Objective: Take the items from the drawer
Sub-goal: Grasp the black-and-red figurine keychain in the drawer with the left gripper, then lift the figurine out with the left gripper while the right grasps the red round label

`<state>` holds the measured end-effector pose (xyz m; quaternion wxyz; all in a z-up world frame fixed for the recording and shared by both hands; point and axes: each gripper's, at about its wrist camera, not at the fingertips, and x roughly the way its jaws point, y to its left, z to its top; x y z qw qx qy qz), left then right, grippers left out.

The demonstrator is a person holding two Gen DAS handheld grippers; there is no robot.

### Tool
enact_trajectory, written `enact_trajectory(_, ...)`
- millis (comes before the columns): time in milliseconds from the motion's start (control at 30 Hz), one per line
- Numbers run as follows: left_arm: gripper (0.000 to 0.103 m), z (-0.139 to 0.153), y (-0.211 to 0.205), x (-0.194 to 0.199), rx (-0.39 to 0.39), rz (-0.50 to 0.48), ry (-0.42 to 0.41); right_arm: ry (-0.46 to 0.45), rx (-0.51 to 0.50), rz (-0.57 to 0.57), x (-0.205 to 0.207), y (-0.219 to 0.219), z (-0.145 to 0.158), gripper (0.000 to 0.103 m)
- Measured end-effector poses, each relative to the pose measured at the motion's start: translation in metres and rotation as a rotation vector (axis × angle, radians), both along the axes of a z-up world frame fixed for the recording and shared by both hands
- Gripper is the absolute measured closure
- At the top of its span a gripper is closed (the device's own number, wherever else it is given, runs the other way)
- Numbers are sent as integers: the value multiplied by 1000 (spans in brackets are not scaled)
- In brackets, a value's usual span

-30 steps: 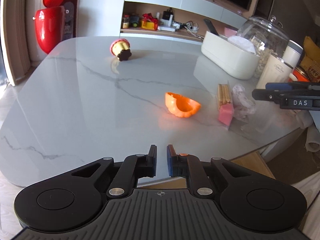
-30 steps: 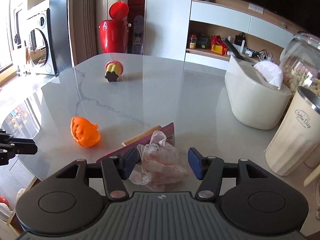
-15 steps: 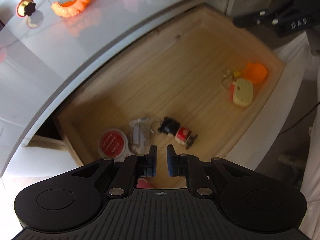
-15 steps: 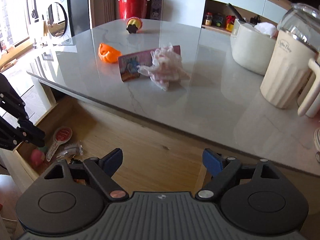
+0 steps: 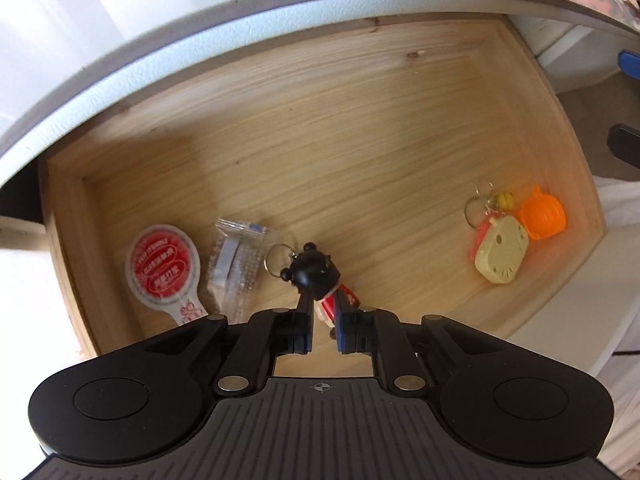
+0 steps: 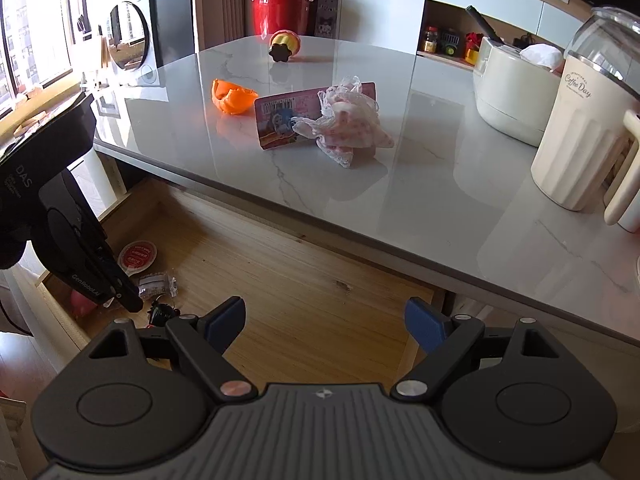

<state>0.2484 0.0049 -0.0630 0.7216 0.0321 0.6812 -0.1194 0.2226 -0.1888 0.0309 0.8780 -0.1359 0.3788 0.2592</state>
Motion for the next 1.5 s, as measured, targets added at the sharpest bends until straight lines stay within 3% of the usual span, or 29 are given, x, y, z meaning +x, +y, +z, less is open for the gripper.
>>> enact_trajectory(200, 90, -22, 14, 3, -48, 256, 96, 1, 21, -22, -1, -2, 4, 16)
enact_trajectory(267, 88, -25, 14, 2, -42, 293, 75, -2, 22, -14, -3, -1, 4, 16)
enact_trajectory(367, 85, -23, 10, 2, 3, 289, 34, -10, 22, 1, -8, 2, 6, 16)
enact_trajectory(500, 78, -26, 7, 6, 23, 276, 61, -10, 25, 5, -10, 3, 7, 16)
enact_trajectory(867, 73, -30, -30, 24, 123, 92, 68, -11, 4, 1, -10, 3, 3, 16)
enact_trajectory(1067, 74, -15, -28, 12, 9, 23, 34, -12, -26, 1, -9, 5, -4, 16)
enact_trajectory(1233, 74, 28, -4, -21, -104, 1, -45, 24, -34, 15, -6, 9, -10, 16)
enact_trajectory(1400, 75, 61, 50, -52, -163, 58, -146, 71, -51, 63, -5, 24, -12, 16)
enact_trajectory(1500, 74, 72, 92, -63, -205, 127, -209, 59, -92, 158, -6, 51, -12, 16)
